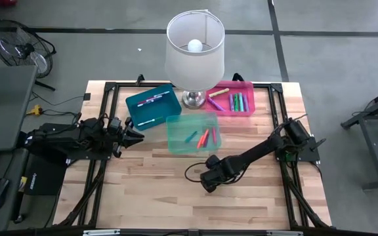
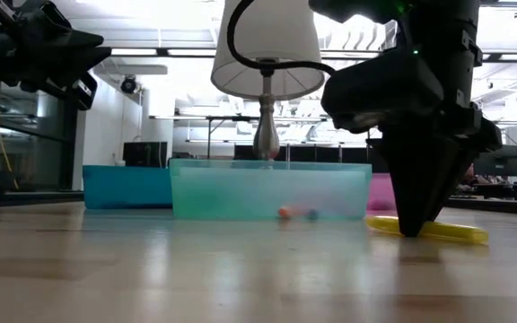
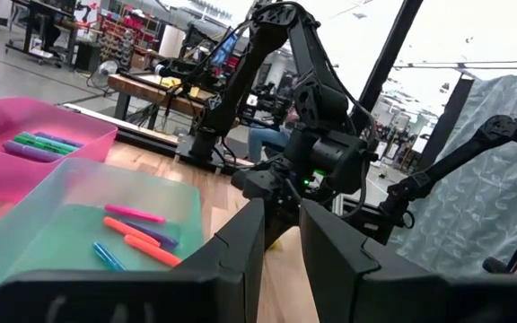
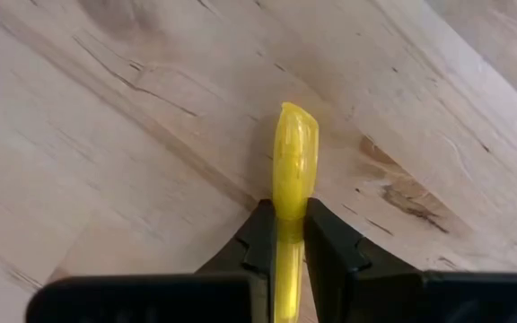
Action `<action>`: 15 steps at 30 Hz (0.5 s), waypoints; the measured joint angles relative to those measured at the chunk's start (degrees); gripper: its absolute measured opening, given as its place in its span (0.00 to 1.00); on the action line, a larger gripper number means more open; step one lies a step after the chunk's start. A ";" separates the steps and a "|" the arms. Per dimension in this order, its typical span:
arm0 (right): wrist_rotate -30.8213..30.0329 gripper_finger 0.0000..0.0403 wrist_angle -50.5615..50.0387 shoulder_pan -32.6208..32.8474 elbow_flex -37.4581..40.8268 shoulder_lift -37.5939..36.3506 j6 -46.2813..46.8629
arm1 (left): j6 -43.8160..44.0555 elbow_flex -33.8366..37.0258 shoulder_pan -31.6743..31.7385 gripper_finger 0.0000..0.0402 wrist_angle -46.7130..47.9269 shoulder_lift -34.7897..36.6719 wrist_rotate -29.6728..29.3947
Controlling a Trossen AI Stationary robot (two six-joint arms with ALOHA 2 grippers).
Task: Pick & Place Markers
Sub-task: Put the yellow pen into the green bin
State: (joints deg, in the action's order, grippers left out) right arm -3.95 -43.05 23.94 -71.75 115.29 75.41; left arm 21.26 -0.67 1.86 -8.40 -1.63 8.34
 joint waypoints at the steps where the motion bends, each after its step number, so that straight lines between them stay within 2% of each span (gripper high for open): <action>1: -0.01 0.07 -0.01 -0.01 0.04 -0.17 -0.16 | 0.00 0.00 -0.01 0.18 0.00 0.00 0.00; 8: 0.45 0.07 -2.28 -1.39 0.69 -4.66 -1.01 | 0.02 0.00 0.01 0.18 0.01 0.00 0.00; 15: -2.39 0.07 -5.65 -3.87 0.56 -13.90 -2.32 | 0.02 0.00 0.01 0.18 0.02 0.02 0.00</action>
State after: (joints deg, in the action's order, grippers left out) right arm -6.34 -48.70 20.06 -71.18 101.39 73.08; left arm 21.28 -0.67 1.87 -8.38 -1.61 8.34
